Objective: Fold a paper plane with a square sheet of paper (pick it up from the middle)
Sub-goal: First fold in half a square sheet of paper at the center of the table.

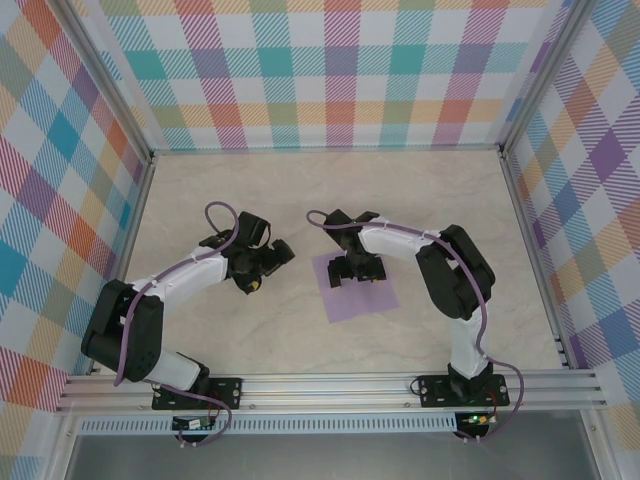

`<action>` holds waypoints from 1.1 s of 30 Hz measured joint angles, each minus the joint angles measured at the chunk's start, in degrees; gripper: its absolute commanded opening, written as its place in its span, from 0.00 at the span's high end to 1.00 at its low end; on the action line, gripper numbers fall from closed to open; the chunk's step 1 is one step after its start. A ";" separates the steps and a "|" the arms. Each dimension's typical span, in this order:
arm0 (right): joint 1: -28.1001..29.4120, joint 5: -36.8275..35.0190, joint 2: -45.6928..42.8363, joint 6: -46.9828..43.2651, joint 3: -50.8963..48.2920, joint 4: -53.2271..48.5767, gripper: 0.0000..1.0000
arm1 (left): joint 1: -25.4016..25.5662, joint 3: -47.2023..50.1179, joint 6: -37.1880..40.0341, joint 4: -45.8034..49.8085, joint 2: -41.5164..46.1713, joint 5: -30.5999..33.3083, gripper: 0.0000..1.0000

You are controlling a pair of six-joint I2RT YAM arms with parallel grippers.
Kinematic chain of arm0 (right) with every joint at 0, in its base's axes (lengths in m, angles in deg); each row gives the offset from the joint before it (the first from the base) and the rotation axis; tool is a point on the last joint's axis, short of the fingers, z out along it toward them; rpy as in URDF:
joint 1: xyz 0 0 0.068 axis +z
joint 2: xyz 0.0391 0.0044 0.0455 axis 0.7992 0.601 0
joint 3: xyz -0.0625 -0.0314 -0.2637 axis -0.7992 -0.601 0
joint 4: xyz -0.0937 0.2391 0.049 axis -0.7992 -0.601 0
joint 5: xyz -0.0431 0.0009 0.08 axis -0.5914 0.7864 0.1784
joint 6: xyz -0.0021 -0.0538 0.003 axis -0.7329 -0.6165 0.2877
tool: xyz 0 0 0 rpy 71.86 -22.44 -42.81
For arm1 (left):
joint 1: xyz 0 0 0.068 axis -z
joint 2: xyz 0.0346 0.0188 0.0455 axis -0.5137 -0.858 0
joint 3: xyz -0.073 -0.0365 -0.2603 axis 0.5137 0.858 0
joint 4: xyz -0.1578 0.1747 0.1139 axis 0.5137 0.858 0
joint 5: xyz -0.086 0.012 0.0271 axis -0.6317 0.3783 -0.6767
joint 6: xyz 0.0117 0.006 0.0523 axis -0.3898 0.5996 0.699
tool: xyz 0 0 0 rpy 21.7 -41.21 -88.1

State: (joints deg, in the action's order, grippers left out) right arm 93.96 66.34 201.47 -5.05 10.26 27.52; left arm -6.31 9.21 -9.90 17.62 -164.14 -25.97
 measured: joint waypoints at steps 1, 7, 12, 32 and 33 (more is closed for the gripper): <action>0.00 -0.02 0.00 -0.02 -0.02 0.04 0.14 | 0.00 0.15 -0.02 -0.33 0.00 -0.17 0.00; -0.04 -0.02 -0.98 0.24 -0.85 0.83 0.30 | 0.00 1.77 -0.02 -2.36 0.00 -1.62 0.00; -0.28 2.64 -4.79 1.57 -4.31 3.87 0.60 | 0.00 4.87 -0.87 -6.99 0.07 -4.48 0.09; -10.43 45.05 -18.21 19.71 -23.08 41.92 0.67 | 0.00 17.75 -13.51 -45.90 0.57 -21.94 0.14; -10.73 45.90 -18.21 20.37 -23.41 43.12 0.66 | 0.00 18.14 -14.45 -48.15 0.26 -22.53 0.15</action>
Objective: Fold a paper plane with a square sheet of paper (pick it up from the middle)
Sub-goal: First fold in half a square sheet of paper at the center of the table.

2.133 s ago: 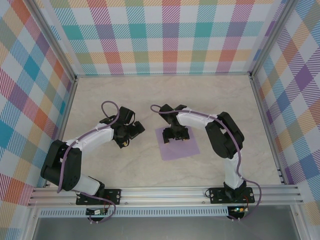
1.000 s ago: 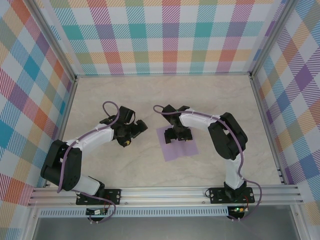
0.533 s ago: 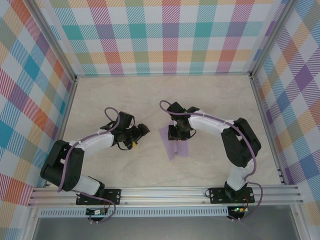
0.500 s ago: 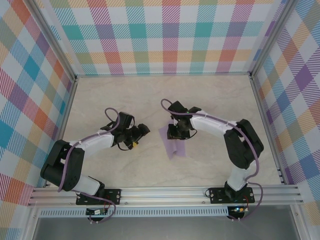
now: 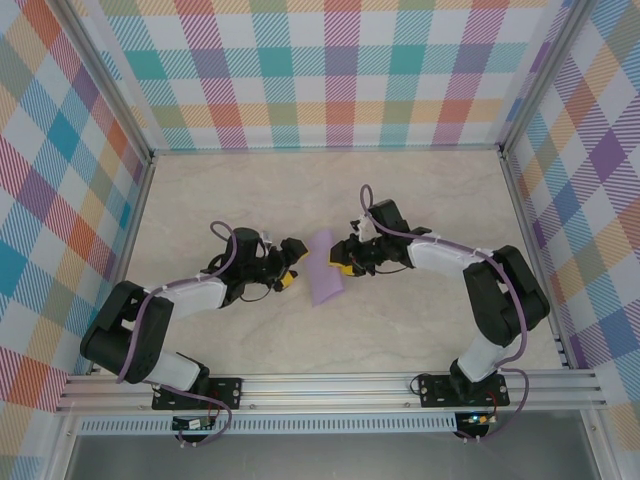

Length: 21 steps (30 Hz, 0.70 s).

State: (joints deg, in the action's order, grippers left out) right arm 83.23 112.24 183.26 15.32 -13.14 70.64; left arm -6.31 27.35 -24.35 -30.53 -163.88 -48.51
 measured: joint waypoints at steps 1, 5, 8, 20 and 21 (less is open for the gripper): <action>-0.26 0.72 0.00 0.70 -0.33 1.25 0.66 | 0.00 0.24 -0.76 -1.97 -0.46 -0.48 0.16; -0.87 2.62 0.15 2.56 -1.60 4.68 0.66 | 0.39 0.42 -3.08 -7.58 -2.45 -1.86 0.27; -1.16 3.63 0.83 3.76 -2.34 6.51 0.65 | 0.85 0.44 -4.11 -10.32 -3.43 -2.21 0.39; -2.32 5.29 2.25 6.19 -2.54 9.25 0.64 | 2.12 0.76 -6.95 -18.25 -6.19 -2.27 0.65; -2.38 5.27 2.27 6.19 -2.54 9.22 0.63 | 2.21 0.76 -7.04 -18.49 -6.36 -2.25 0.69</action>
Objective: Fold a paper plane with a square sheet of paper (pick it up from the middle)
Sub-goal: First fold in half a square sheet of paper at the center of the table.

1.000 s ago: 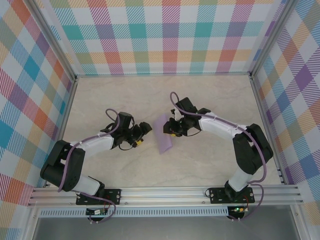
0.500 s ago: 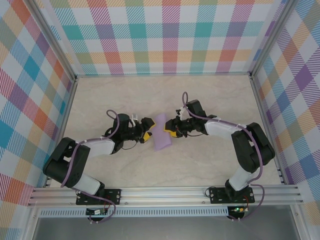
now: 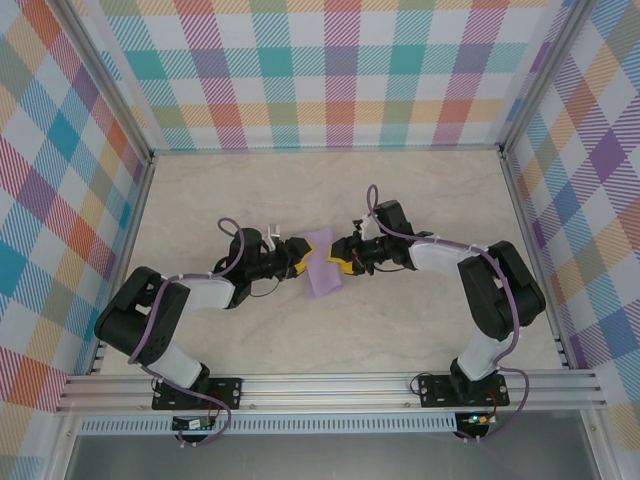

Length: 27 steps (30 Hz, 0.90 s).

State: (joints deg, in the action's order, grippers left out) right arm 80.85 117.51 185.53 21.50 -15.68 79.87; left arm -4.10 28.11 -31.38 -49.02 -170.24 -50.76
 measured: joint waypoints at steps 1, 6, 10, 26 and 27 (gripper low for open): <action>-0.07 -0.02 0.00 0.00 0.00 -0.02 0.62 | 0.13 0.00 0.22 -0.09 -0.07 0.07 0.71; -0.07 -0.83 0.20 -1.38 -0.04 -1.64 0.53 | 0.81 -0.04 1.44 0.70 -0.24 0.33 0.83; -0.07 -3.45 0.24 -5.29 0.02 -6.62 0.38 | 0.94 -0.94 4.00 4.74 -0.28 0.48 0.92; -0.44 -16.48 -6.19 -19.78 2.29 -23.61 0.18 | 4.07 -10.69 15.80 21.70 -4.55 1.05 0.96; -0.44 -16.50 -5.99 -20.72 2.78 -24.30 0.18 | 4.66 -10.69 15.89 22.23 -5.16 1.29 0.96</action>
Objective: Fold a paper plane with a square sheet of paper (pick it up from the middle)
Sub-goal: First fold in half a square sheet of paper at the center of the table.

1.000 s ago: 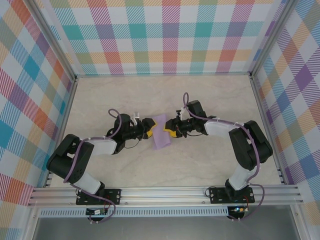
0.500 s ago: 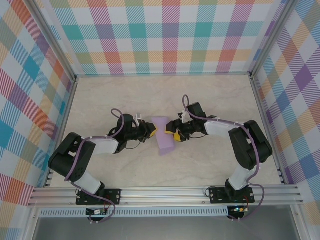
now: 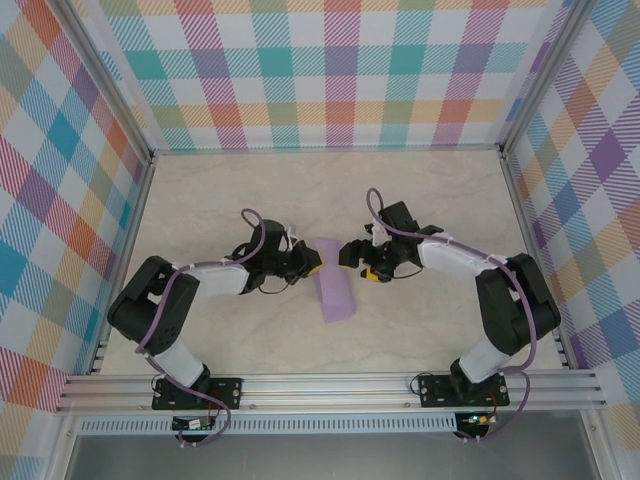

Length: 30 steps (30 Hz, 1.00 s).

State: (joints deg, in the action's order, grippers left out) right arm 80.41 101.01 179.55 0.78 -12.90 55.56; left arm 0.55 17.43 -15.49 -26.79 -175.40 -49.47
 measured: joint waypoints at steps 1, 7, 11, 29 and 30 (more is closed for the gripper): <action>0.00 0.00 0.37 -0.96 0.55 -0.59 0.19 | 0.55 0.00 0.07 0.44 -0.44 0.35 0.95; 0.00 0.24 4.79 -5.55 3.80 -3.45 0.28 | 3.37 -0.02 0.11 2.23 -1.81 3.37 0.95; 0.00 0.50 7.54 -6.40 4.09 -4.52 0.32 | 3.78 -0.07 0.13 2.89 -2.84 5.35 0.95; 2.38 -1.01 13.77 -6.56 7.19 -7.50 0.47 | 3.76 -3.28 5.81 11.06 -3.23 9.49 0.89; 2.58 -1.51 13.99 -6.51 7.50 -7.96 0.48 | 3.76 -3.28 5.95 11.17 -3.23 9.53 0.87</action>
State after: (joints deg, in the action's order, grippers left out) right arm 82.99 99.50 193.53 -5.73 -5.41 47.60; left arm 4.31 14.15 -9.55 -15.62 -178.63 -39.94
